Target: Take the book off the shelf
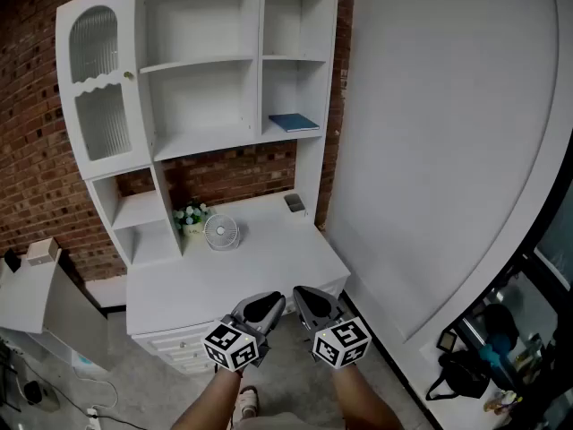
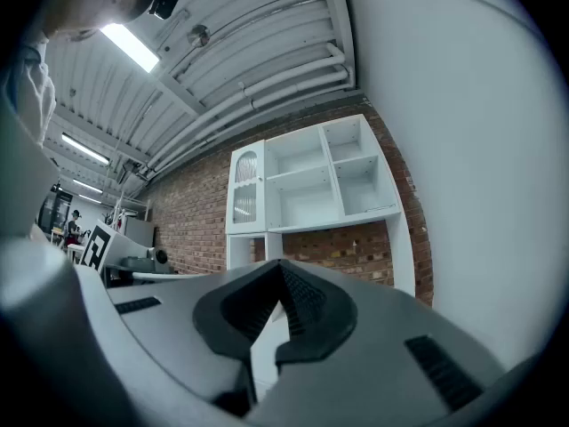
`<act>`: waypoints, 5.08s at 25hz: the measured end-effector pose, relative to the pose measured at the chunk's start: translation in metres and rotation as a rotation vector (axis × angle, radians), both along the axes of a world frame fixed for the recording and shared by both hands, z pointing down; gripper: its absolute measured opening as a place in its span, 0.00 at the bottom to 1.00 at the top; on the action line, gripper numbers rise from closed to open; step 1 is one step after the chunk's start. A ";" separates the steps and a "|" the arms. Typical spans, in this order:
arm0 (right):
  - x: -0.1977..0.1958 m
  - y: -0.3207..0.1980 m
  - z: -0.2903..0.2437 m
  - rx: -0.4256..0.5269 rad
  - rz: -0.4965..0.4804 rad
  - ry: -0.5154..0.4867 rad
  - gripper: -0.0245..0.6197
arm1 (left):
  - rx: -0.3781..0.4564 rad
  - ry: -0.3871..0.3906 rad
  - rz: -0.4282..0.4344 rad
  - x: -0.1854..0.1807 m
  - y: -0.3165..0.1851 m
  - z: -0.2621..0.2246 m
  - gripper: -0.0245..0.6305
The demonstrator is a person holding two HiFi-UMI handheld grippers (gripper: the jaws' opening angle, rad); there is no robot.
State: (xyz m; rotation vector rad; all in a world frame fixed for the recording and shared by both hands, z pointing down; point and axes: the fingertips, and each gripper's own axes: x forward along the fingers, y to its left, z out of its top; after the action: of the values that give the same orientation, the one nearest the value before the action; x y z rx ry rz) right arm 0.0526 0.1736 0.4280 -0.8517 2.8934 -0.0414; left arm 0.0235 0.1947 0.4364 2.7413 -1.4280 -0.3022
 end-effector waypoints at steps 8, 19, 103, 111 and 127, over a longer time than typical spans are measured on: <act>0.003 0.000 0.001 -0.010 0.009 -0.004 0.06 | -0.007 0.003 0.009 0.002 0.003 0.000 0.12; 0.005 0.002 0.003 -0.018 0.020 -0.018 0.06 | -0.013 0.007 0.014 0.004 0.005 0.000 0.12; -0.131 -0.364 0.002 -0.036 0.040 0.119 0.15 | -0.052 0.060 0.102 -0.133 -0.370 -0.009 0.12; -0.123 -0.386 -0.008 0.071 -0.008 0.259 0.16 | -0.061 0.051 0.073 -0.125 -0.393 -0.013 0.12; -0.119 -0.440 -0.067 0.289 -0.067 0.448 0.19 | 0.005 -0.028 0.036 -0.117 -0.451 -0.065 0.12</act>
State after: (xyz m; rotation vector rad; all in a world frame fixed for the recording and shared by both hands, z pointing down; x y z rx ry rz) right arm -0.0668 -0.2659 0.3614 -0.7925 3.2112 0.6217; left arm -0.0933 -0.2560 0.3710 2.7827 -1.3844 -0.2669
